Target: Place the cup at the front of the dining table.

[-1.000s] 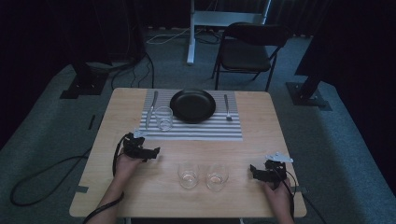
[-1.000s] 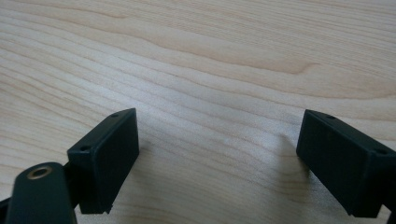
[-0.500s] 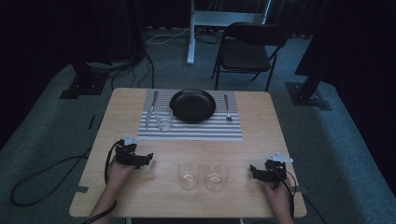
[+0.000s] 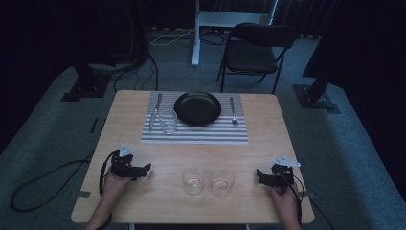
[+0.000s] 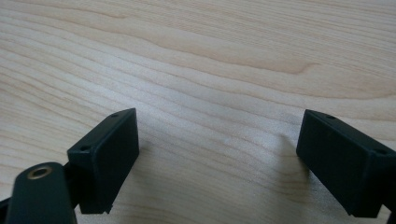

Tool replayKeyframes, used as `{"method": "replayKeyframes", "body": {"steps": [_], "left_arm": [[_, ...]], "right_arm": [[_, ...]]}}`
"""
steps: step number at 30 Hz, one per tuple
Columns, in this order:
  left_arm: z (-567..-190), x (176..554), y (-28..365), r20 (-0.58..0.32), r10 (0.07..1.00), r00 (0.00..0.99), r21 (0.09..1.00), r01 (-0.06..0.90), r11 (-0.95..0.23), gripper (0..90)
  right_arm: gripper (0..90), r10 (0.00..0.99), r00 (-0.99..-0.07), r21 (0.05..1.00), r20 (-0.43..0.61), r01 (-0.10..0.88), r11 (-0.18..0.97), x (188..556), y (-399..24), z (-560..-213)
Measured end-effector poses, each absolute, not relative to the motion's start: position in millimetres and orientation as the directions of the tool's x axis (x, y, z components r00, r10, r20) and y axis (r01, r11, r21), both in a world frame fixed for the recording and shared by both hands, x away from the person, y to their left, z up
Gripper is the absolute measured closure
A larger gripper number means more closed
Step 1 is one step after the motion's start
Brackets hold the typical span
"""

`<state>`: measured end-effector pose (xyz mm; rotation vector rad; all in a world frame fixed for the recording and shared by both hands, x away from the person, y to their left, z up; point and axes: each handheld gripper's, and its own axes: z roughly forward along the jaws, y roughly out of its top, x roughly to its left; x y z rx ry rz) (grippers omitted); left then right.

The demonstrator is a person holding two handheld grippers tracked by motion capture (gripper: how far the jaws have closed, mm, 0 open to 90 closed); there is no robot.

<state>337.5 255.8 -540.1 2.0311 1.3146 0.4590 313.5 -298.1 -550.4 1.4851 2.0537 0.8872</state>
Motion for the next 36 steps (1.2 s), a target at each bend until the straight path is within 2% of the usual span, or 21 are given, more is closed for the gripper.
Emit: {"method": "replayKeyframes", "body": {"steps": [8, 25, 36], "left_arm": [[-539, 322, 260, -0.057, 0.908, 0.416, 0.709, 0.657, -0.257, 0.3], [-534, 295, 298, -0.083, 0.953, 0.292, 0.730, 0.668, -0.141, 0.3], [-536, 281, 319, -0.053, 0.978, 0.200, 0.723, 0.684, -0.101, 0.3]], "right_arm": [[12.5, 0.948, -0.317, 0.723, 0.009, 0.658, 0.213, 313, -298, -550], [12.5, 0.948, -0.317, 0.723, 0.009, 0.658, 0.213, 313, -298, -550], [12.5, 0.948, -0.317, 0.723, 0.009, 0.658, 0.213, 314, -298, -550]]}}
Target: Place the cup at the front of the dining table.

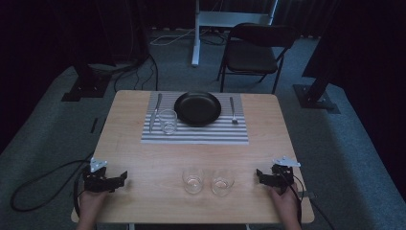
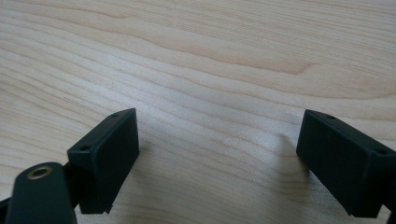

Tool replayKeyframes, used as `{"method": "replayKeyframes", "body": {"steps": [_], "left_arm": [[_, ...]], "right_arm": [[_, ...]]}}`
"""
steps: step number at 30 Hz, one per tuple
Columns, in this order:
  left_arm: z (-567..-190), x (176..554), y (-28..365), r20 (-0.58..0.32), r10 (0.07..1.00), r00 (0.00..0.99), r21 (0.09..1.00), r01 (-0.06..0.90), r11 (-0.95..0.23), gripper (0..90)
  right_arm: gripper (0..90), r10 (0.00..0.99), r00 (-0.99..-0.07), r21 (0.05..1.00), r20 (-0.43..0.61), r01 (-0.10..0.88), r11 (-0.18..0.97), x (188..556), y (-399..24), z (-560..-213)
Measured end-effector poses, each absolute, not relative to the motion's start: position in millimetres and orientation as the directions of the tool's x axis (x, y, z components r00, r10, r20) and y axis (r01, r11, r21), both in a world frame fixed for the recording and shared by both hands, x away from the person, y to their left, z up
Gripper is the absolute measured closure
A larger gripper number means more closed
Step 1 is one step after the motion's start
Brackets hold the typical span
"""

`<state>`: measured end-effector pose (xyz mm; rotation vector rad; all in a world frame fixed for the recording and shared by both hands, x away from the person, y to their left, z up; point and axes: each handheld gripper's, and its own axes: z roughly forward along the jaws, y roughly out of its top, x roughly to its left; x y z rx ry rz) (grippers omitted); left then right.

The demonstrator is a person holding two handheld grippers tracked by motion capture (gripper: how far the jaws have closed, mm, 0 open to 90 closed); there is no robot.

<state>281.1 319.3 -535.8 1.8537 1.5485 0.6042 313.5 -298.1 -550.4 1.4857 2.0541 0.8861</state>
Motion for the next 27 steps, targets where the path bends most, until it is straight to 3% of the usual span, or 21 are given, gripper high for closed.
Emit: {"method": "replayKeyframes", "body": {"steps": [18, 27], "left_arm": [[-541, 261, 338, -0.018, 0.996, 0.090, 0.700, 0.712, -0.052, 0.3], [-545, 255, 337, -0.004, 0.996, 0.087, 0.671, 0.738, -0.062, 0.3]], "right_arm": [[12.4, 0.948, -0.317, 0.723, 0.010, 0.658, 0.213, 314, -298, -550], [12.5, 0.948, -0.317, 0.723, 0.010, 0.658, 0.213, 314, -298, -550]]}}
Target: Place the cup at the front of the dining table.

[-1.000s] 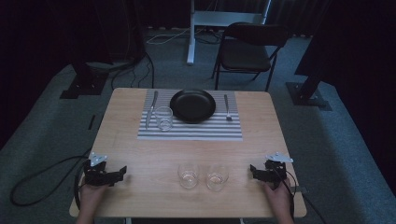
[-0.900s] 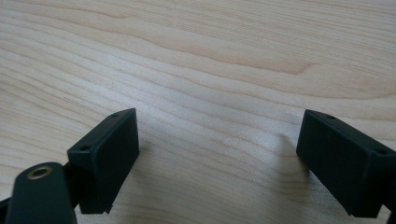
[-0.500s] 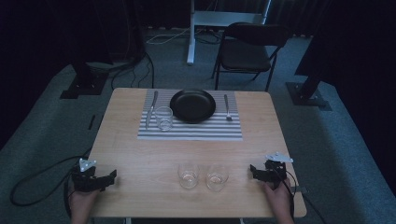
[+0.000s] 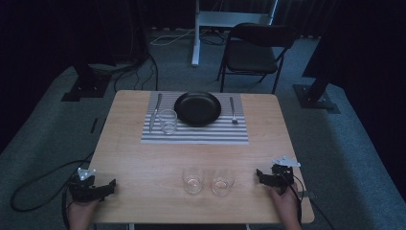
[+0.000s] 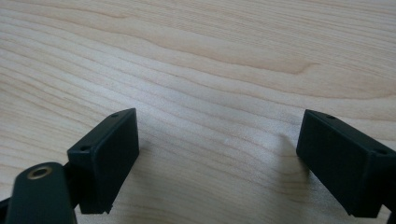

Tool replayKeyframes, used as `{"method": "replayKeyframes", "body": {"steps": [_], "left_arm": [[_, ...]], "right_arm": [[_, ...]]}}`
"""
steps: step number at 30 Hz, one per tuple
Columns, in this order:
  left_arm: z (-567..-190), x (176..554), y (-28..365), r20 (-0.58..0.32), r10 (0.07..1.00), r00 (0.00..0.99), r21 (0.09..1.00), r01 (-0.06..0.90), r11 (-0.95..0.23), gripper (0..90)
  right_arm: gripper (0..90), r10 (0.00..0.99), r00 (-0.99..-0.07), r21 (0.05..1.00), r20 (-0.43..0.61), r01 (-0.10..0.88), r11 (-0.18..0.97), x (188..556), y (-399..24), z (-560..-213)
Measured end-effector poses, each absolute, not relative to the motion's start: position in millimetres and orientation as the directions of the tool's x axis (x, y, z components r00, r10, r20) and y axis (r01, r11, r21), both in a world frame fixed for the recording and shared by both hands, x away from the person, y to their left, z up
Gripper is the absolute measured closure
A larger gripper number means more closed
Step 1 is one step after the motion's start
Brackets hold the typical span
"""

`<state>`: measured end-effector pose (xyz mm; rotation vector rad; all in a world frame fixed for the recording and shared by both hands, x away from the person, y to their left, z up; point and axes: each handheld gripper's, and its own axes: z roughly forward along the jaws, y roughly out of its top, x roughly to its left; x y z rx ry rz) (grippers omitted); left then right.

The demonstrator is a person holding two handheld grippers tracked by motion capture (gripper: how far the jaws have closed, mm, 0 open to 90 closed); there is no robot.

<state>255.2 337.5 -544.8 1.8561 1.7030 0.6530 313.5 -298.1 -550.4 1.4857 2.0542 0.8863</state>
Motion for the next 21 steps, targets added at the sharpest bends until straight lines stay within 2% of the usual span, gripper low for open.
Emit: {"method": "replayKeyframes", "body": {"steps": [15, 21], "left_arm": [[-547.0, 253.6, 327.9, 0.010, 0.999, 0.050, 0.685, 0.727, -0.043, 0.2], [-547.1, 256.1, 327.7, 0.010, 0.998, 0.066, 0.686, 0.726, -0.055, 0.2]], "right_arm": [[12.4, 0.948, -0.317, 0.723, 0.010, 0.658, 0.213, 313.5, -298.1, -550.4], [12.4, 0.949, -0.316, 0.723, 0.009, 0.658, 0.212, 313.6, -298.0, -550.4]]}}
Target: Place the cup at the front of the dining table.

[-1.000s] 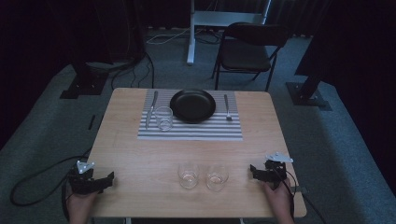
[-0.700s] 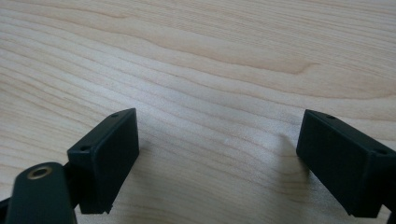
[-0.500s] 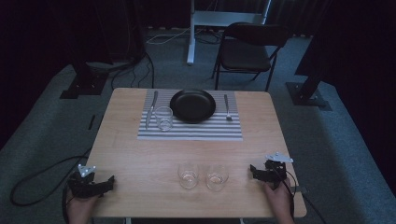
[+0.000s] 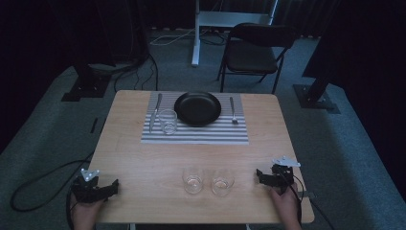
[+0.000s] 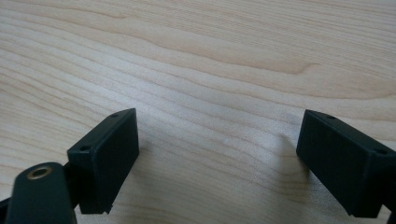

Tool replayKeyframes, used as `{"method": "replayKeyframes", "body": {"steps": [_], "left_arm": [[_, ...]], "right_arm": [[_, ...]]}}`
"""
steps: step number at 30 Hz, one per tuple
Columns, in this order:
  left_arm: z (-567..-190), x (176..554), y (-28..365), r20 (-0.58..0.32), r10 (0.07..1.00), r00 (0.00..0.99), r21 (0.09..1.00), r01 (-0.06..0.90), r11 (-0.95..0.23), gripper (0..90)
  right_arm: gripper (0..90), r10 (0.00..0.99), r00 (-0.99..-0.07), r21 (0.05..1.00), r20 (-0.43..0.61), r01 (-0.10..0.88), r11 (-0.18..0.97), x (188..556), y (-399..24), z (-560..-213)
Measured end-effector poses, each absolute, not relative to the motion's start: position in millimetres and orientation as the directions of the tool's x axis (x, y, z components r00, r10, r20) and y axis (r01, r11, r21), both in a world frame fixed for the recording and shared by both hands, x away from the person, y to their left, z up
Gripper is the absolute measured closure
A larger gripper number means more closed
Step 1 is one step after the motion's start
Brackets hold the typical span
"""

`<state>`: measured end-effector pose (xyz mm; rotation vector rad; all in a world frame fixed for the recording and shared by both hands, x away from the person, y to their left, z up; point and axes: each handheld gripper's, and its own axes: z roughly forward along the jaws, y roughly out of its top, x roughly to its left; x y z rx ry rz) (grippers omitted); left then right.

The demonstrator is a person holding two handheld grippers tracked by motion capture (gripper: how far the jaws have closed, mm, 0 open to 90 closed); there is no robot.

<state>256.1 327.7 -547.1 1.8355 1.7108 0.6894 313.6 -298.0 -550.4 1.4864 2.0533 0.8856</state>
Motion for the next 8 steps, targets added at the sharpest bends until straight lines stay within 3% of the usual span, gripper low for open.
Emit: {"method": "replayKeyframes", "body": {"steps": [8], "left_arm": [[-547.1, 256.1, 327.3, 0.009, 0.997, 0.076, 0.686, 0.725, -0.062, 0.3]], "right_arm": [[12.4, 0.949, -0.316, 0.723, 0.009, 0.658, 0.212, 313.6, -298.0, -550.4]]}}
